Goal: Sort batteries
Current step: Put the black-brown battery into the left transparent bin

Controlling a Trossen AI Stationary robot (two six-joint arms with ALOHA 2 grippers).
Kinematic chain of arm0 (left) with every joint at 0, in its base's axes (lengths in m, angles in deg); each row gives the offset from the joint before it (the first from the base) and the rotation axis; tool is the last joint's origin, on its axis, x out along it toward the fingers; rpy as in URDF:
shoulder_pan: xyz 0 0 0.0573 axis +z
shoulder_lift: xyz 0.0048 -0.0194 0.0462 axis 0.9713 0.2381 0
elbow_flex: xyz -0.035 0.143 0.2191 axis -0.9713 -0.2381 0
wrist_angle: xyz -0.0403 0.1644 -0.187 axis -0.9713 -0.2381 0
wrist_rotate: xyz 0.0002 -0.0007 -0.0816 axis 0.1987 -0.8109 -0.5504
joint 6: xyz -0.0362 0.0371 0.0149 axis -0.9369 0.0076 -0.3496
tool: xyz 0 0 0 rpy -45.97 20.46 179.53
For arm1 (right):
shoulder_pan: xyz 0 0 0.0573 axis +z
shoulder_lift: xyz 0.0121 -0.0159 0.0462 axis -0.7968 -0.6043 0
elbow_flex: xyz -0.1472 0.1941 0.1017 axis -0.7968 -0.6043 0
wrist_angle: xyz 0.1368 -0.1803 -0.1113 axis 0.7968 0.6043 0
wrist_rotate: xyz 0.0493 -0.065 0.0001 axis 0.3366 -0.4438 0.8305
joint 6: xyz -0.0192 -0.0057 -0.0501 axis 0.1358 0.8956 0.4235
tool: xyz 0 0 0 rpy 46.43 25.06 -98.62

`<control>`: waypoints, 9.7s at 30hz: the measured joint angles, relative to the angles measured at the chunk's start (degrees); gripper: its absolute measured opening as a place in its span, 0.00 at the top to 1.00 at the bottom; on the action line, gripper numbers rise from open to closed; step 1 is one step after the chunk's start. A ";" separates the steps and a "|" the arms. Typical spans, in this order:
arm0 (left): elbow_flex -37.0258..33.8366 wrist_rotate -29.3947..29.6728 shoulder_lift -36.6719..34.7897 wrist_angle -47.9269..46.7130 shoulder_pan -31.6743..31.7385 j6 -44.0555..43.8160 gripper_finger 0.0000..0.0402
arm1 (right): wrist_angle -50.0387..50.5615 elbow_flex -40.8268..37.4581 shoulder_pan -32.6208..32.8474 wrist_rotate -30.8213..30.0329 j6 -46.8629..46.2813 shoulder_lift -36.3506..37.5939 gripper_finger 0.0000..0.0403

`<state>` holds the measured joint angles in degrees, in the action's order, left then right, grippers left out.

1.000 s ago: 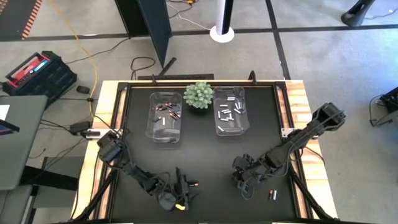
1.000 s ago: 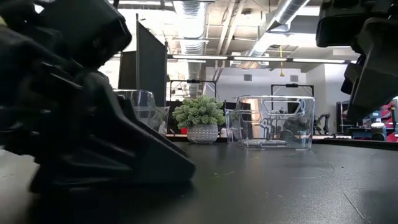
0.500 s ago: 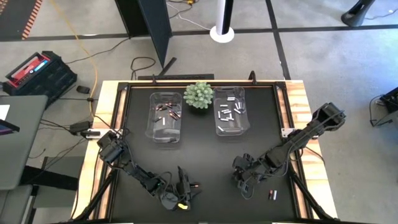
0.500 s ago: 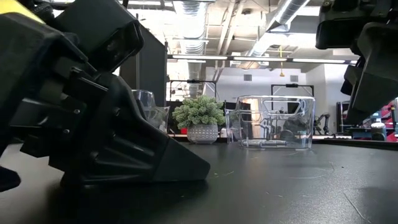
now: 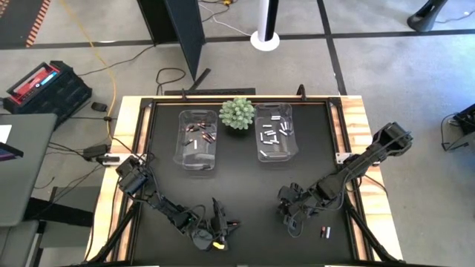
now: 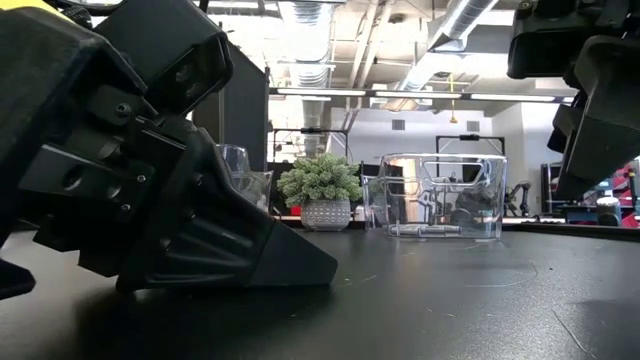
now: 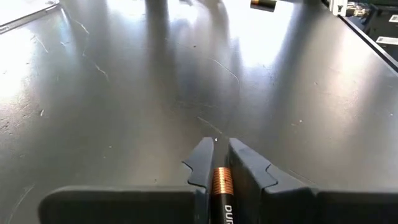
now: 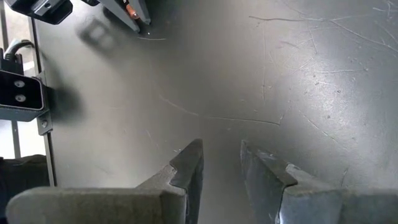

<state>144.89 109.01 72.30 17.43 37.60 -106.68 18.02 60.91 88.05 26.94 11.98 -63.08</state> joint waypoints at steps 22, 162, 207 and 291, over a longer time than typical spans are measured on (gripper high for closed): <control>-0.46 -5.82 -12.61 -8.89 3.44 10.50 0.92 | -0.24 0.00 0.00 -1.41 -0.04 -0.02 0.69; -2.30 -23.75 -60.87 -50.97 25.46 14.85 0.71 | 44.87 12.75 24.35 -5.91 -69.03 6.05 0.86; -16.72 -35.58 -61.00 -31.91 23.82 10.31 0.71 | 42.16 17.14 20.87 16.90 -66.47 -9.25 0.66; -16.72 -35.37 -61.00 -31.92 24.98 9.50 0.71 | 21.67 7.45 15.48 22.69 -62.69 -9.22 0.46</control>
<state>128.17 73.63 11.29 -14.48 62.58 -97.18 39.69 68.36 103.52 49.62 -50.71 -72.30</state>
